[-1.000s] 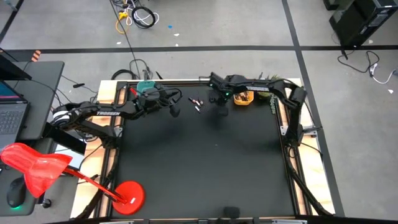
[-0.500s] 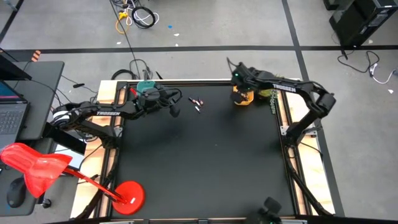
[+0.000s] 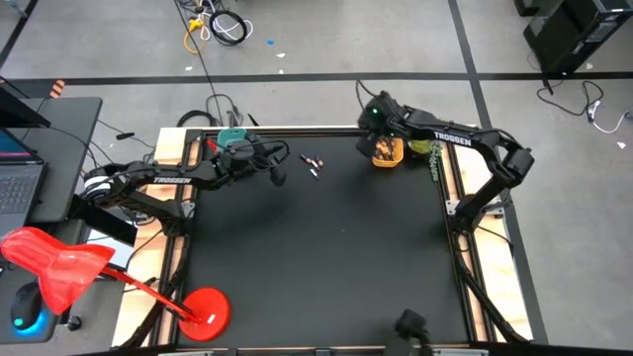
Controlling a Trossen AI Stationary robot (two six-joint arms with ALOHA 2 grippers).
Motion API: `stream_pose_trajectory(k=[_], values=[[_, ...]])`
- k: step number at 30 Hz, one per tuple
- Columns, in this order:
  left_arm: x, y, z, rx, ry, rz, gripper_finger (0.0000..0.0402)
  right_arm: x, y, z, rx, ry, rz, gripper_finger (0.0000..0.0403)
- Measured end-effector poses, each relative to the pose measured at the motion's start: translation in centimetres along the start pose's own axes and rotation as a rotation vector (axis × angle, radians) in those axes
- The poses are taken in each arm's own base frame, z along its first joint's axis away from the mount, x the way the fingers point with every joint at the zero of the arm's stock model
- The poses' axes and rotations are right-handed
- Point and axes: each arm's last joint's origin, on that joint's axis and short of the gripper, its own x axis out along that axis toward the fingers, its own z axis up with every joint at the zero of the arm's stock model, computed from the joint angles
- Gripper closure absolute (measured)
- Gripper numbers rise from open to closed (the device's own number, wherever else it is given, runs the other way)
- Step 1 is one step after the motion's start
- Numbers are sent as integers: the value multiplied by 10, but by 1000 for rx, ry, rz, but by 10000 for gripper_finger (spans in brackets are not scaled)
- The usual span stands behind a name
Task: Sort batteries
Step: Put the black battery into the yellow bin
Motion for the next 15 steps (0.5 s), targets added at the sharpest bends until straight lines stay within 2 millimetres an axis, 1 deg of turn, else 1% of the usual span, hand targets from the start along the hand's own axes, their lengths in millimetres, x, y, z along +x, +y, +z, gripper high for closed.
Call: stream_pose_trajectory(k=[3,5,7,10,12,15], values=[[0,0,0,0,-1,0,262,-5,6,20,-3,-184,139,165],[0,0,0,0,-2,0,262,-3,14,30,-16,-253,207,179],[0,0,0,0,-2,0,262,9,25,33,-39,-240,252,193],[0,0,0,-1,-3,0,262,37,45,37,-84,-174,309,208],[0,0,0,0,-1,-1,262,54,57,42,-127,-133,334,214],[0,0,-1,1,7,0,262,72,69,54,-148,-103,354,215]])
